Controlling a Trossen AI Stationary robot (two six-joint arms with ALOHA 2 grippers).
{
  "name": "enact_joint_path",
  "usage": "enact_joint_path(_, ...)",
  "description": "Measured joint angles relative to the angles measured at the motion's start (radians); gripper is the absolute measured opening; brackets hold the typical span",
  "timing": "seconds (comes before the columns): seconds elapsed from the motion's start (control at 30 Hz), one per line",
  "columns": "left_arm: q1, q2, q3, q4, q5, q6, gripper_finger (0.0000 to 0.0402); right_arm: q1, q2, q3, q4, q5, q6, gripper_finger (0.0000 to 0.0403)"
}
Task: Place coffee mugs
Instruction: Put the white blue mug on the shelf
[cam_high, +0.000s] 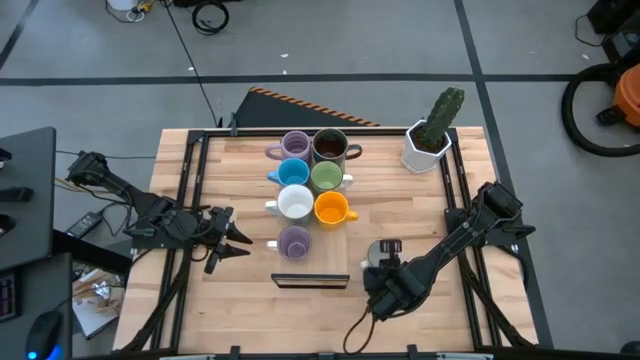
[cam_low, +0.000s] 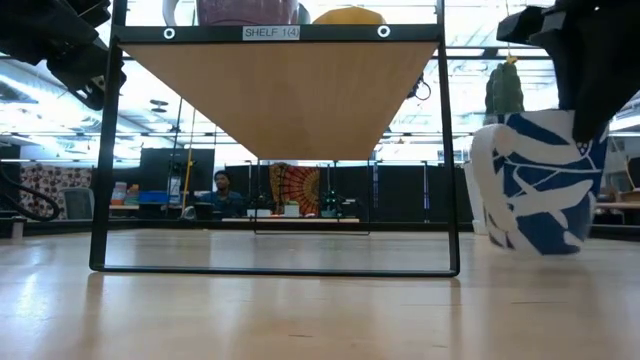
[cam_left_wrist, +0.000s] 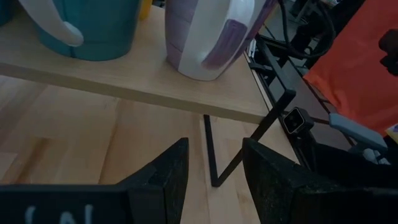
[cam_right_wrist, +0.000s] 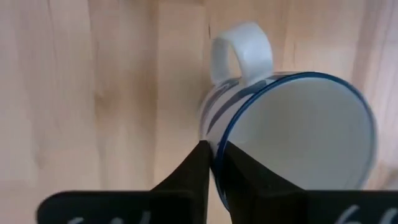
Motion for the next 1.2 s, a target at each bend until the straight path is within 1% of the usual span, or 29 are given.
enact_joint_path(0.13, 0.000, 0.000, 0.000, 0.000, 0.000, 0.000, 0.0155, -0.002, -0.001, 0.000, -0.039, -0.024, -0.112, 0.0030)
enact_joint_path(0.2, 0.000, 0.000, 0.000, 0.000, 0.000, -0.001, 0.0155, -0.005, -0.001, 0.000, -0.038, -0.055, -0.180, 0.0030)
enact_joint_path(0.37, 0.000, 0.000, 0.000, 0.000, 0.000, -0.020, 0.0155, -0.026, -0.003, 0.004, -0.064, -0.115, -0.287, 0.0037)
enact_joint_path(0.57, 0.000, 0.000, 0.000, 0.000, 0.000, -0.025, 0.0155, -0.026, -0.030, 0.007, -0.057, -0.111, -0.366, 0.0038)
enact_joint_path(0.8, 0.000, 0.000, 0.000, 0.000, 0.003, -0.033, 0.0155, -0.037, -0.077, -0.021, -0.031, -0.102, -0.410, 0.0049)
enact_joint_path(0.97, 0.000, 0.000, 0.000, 0.000, 0.007, -0.046, 0.0155, -0.036, -0.084, -0.062, 0.012, -0.102, -0.419, 0.0058)
enact_joint_path(1.13, 0.000, 0.000, 0.000, 0.000, 0.066, -0.047, 0.0155, -0.037, -0.084, -0.093, 0.035, -0.116, -0.401, 0.0059)
enact_joint_path(1.2, 0.000, 0.000, 0.000, 0.000, 0.074, -0.047, 0.0155, -0.037, -0.084, -0.093, 0.033, -0.116, -0.390, 0.0060)
